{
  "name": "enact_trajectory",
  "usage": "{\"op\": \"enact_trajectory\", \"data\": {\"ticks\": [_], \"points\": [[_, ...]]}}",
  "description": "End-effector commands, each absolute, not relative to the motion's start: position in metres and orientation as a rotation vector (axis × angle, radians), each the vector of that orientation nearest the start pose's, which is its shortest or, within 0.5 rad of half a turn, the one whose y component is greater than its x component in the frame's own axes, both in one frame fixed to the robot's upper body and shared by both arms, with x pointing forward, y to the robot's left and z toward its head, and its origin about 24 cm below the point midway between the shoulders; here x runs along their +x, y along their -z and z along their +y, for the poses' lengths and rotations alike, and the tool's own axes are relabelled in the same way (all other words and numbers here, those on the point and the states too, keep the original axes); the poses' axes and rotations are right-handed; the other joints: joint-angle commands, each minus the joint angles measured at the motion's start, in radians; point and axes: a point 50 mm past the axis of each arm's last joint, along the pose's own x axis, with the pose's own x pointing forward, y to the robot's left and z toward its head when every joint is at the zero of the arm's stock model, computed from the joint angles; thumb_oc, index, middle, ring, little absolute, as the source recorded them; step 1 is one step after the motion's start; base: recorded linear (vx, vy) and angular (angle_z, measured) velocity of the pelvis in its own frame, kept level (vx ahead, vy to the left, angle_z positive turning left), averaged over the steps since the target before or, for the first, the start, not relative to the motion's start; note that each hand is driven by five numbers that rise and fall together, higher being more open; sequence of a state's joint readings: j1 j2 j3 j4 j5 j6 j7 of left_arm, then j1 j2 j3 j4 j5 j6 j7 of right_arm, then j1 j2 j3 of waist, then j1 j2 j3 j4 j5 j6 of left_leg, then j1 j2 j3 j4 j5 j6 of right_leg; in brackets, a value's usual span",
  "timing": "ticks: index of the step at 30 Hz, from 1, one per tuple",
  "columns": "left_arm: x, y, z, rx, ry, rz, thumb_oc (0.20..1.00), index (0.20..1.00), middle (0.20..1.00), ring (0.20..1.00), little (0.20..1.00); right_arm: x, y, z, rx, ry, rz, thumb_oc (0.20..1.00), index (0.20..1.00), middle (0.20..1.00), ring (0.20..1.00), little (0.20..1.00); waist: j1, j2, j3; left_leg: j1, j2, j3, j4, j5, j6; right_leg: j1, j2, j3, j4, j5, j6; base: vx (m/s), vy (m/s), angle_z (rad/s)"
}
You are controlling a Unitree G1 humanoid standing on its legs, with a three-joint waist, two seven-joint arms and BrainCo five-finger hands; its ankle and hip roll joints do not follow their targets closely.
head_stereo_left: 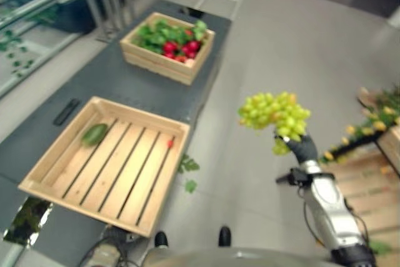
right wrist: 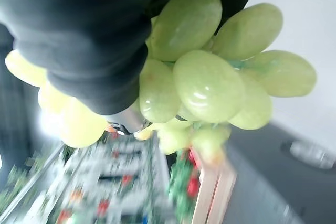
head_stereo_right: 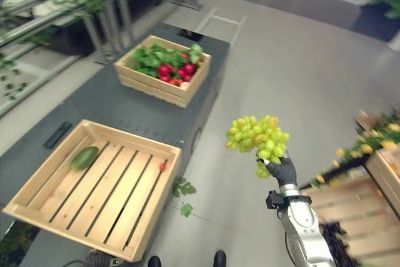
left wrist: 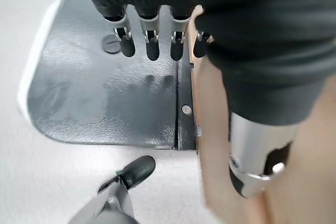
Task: Pick up the fruits from the basket on one side to the basket on the other side
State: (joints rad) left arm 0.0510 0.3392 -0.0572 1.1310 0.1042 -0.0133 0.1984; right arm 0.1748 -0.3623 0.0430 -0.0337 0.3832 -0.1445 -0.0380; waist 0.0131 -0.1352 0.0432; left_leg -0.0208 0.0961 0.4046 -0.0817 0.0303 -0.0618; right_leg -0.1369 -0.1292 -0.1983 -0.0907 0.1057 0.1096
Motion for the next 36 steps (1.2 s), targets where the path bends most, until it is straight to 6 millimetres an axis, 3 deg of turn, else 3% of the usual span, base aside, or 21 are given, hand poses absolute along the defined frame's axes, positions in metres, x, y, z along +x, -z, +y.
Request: {"op": "enact_trajectory", "data": {"ticks": [1,5,8,9,11,12,14,15,16,17,19,22,24,26,28,32,34,36], "points": [[0.138,0.14,0.25,0.475,-0.162,0.997,1.0,1.0,1.0,1.0,1.0,0.229,-0.083,-0.226,-0.013,0.039,-0.228,0.2,0.2,0.2,0.2,0.2,-0.028,0.062,0.014,-0.09,-0.002,-0.027,0.018,0.023,0.016,0.132,0.032,0.037,0.004,-0.135,0.042,-0.04,-0.115,-0.13],[0.131,0.148,0.23,0.383,-0.173,1.028,1.0,1.0,1.0,1.0,1.0,0.23,-0.089,-0.231,-0.033,0.039,-0.244,0.2,0.2,0.2,0.2,0.2,-0.035,0.118,0.044,-0.107,-0.002,-0.088,0.011,0.06,-0.006,0.127,0.082,0.068,0.003,-0.162,0.012,-0.07,-0.16,-0.16],[0.129,0.15,0.227,0.361,-0.18,1.037,1.0,1.0,1.0,1.0,1.0,0.229,-0.09,-0.233,-0.034,0.04,-0.248,0.2,0.2,0.2,0.2,0.2,-0.034,0.126,0.046,-0.114,-0.004,-0.109,0.008,0.066,-0.009,0.122,0.093,0.068,0.003,-0.161,0.006,-0.03,-0.152,-0.16],[0.123,0.153,0.221,0.35,-0.172,1.06,1.0,1.0,1.0,1.0,1.0,0.228,-0.09,-0.235,-0.037,0.046,-0.248,0.2,0.2,0.2,0.2,0.2,-0.027,0.132,0.061,-0.123,-0.029,-0.191,0.012,0.053,-0.011,0.12,0.109,0.076,0.003,-0.168,-0.004,-0.03,-0.207,-0.08],[0.123,0.154,0.22,0.341,-0.175,1.061,1.0,1.0,1.0,1.0,1.0,0.229,-0.091,-0.235,-0.04,0.047,-0.252,0.2,0.2,0.2,0.2,0.2,-0.022,0.132,0.063,-0.133,-0.043,-0.227,0.017,0.053,-0.011,0.112,0.117,0.081,0.003,-0.162,-0.008,-0.01,-0.221,-0.14],[0.119,0.155,0.219,0.328,-0.189,1.075,1.0,1.0,1.0,1.0,1.0,0.23,-0.091,-0.234,-0.03,0.04,-0.256,0.2,0.2,0.2,0.2,0.2,-0.003,0.122,0.074,-0.147,-0.087,-0.349,0.047,0.025,-0.003,0.104,0.138,0.112,0.003,-0.155,-0.019,0.02,-0.245,-0.31],[0.117,0.156,0.22,0.316,-0.207,1.084,1.0,1.0,1.0,1.0,1.0,0.232,-0.09,-0.232,-0.032,0.034,-0.254,0.2,0.2,0.2,0.2,0.2,0.012,0.105,0.081,-0.173,-0.108,-0.45,0.1,0.001,-0.002,0.097,0.149,0.149,0.003,-0.147,-0.023,0.02,-0.225,-0.67],[0.117,0.156,0.221,0.316,-0.208,1.084,1.0,1.0,1.0,1.0,1.0,0.232,-0.09,-0.232,-0.032,0.034,-0.254,0.2,0.2,0.2,0.2,0.2,0.011,0.105,0.081,-0.175,-0.108,-0.451,0.105,-0.002,-0.002,0.097,0.149,0.148,0.003,-0.148,-0.023,0.05,-0.164,-0.82],[0.113,0.157,0.222,0.309,-0.212,1.1,1.0,1.0,1.0,1.0,1.0,0.233,-0.09,-0.232,-0.022,0.029,-0.257,0.2,0.2,0.2,0.2,0.2,0.016,0.096,0.081,-0.188,-0.137,-0.507,0.128,-0.02,0.008,0.099,0.159,0.176,0.003,-0.146,-0.027,0.04,-0.092,-0.48],[0.113,0.157,0.222,0.309,-0.212,1.1,1.0,1.0,1.0,1.0,1.0,0.233,-0.09,-0.232,-0.022,0.029,-0.257,0.2,0.2,0.2,0.2,0.2,0.015,0.096,0.081,-0.188,-0.137,-0.507,0.128,-0.02,0.008,0.099,0.159,0.176,0.003,-0.146,-0.027,0.07,-0.138,-0.13],[0.113,0.157,0.22,0.304,-0.194,1.101,1.0,1.0,1.0,1.0,1.0,0.233,-0.093,-0.23,-0.018,0.017,-0.269,0.2,0.2,0.2,0.2,0.2,0.015,0.096,0.068,-0.182,-0.228,-0.533,0.142,-0.049,0.06,0.089,0.179,0.207,0.003,-0.135,-0.035,0.06,-0.07,-0.19],[0.113,0.158,0.217,0.288,-0.162,1.094,1.0,1.0,1.0,1.0,1.0,0.234,-0.091,-0.228,-0.013,0.009,-0.264,0.2,0.2,0.2,0.2,0.2,0.018,0.104,0.052,-0.154,-0.285,-0.559,0.125,-0.064,0.095,0.078,0.212,0.243,0.003,-0.128,-0.042,0.04,-0.022,-0.66],[0.117,0.156,0.217,0.296,-0.147,1.068,1.0,1.0,1.0,1.0,1.0,0.234,-0.089,-0.227,-0.009,0.008,-0.256,0.2,0.2,0.2,0.2,0.2,0.018,0.105,0.044,-0.139,-0.293,-0.575,0.093,-0.054,0.103,0.073,0.232,0.257,0.003,-0.13,-0.047,0.07,-0.012,-0.38],[0.119,0.154,0.217,0.309,-0.132,1.054,1.0,1.0,1.0,1.0,1.0,0.234,-0.088,-0.227,-0.009,0.011,-0.251,0.2,0.2,0.2,0.2,0.2,0.015,0.103,0.043,-0.134,-0.287,-0.573,0.075,-0.039,0.102,0.072,0.236,0.26,0.003,-0.124,-0.047,0.06,0.014,-0.22],[0.132,0.147,0.217,0.405,-0.046,0.977,1.0,1.0,1.0,1.0,1.0,0.231,-0.087,-0.228,-0.01,0.026,-0.253,0.2,0.2,0.2,0.2,0.2,-0.002,0.09,0.035,-0.115,-0.248,-0.559,0.035,-0.018,0.087,0.076,0.228,0.26,0.003,-0.133,-0.041,0.04,0.084,-0.06],[0.145,0.138,0.223,0.446,-0.012,0.903,1.0,1.0,1.0,1.0,1.0,0.232,-0.09,-0.227,0.008,0.021,-0.27,0.2,0.2,0.2,0.2,0.2,0.002,0.065,0.045,-0.099,-0.226,-0.535,0.018,-0.023,0.093,0.072,0.225,0.268,0.038,-0.15,-0.042,0.01,0.041,-0.05],[0.152,0.132,0.228,0.505,0.01,0.868,1.0,1.0,1.0,1.0,1.0,0.236,-0.088,-0.222,0.033,0.016,-0.272,0.2,0.2,0.2,0.2,0.2,0.007,0.044,0.065,-0.079,-0.204,-0.503,0.018,-0.031,0.096,0.026,0.24,0.243,0.152,-0.164,-0.026,0.0,0.059,-0.31],[0.158,0.126,0.232,0.514,0.001,0.825,1.0,1.0,1.0,1.0,1.0,0.236,-0.089,-0.22,0.034,0.013,-0.276,0.2,0.2,0.2,0.2,0.2,0.005,0.041,0.073,-0.076,-0.189,-0.5,0.025,-0.035,0.095,-0.012,0.264,0.238,0.224,-0.179,0.001,0.0,0.044,-0.7]]}}
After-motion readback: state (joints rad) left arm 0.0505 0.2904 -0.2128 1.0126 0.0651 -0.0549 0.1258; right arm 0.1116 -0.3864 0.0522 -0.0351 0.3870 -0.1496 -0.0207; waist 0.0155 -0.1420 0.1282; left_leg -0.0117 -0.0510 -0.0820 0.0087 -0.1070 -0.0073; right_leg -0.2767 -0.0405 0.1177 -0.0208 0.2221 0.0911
